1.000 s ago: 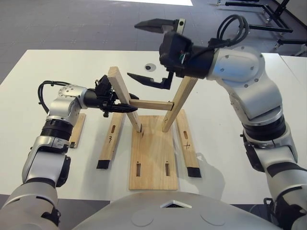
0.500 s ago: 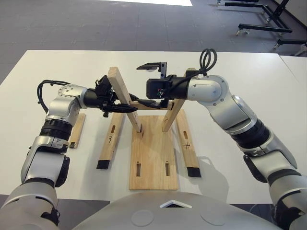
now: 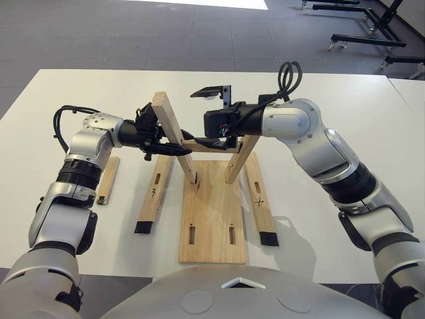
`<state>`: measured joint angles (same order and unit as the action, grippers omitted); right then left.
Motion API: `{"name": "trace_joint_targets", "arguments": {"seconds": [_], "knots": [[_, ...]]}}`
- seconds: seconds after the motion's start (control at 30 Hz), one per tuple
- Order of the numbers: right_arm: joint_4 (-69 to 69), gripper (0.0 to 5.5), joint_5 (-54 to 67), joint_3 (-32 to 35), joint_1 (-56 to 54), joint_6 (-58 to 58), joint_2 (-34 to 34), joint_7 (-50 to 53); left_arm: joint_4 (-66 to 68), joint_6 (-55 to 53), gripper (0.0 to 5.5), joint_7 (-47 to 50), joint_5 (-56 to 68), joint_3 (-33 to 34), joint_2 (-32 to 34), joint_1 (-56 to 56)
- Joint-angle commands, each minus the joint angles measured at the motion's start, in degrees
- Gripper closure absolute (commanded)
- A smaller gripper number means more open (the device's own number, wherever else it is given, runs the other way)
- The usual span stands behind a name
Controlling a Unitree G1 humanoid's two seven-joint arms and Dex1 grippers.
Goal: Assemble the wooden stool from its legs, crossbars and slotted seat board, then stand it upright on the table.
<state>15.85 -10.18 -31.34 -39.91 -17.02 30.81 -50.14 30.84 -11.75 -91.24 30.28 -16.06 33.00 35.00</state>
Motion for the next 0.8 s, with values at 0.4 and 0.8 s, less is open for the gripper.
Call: {"name": "trace_joint_targets", "arguments": {"seconds": [0.4,0.8], "knots": [[-9.2,0.6,31.3,31.9,-9.1,-6.2,-5.7,-0.4,-3.0,-2.2,3.47,3.0,-11.2,-8.5,4.1,-7.0],[-39.0,0.6,38.2,38.0,4.9,-9.9,12.6,-26.9,-5.9,-3.2,3.47,4.7,-10.7,-8.4,5.6,-7.6]]}}
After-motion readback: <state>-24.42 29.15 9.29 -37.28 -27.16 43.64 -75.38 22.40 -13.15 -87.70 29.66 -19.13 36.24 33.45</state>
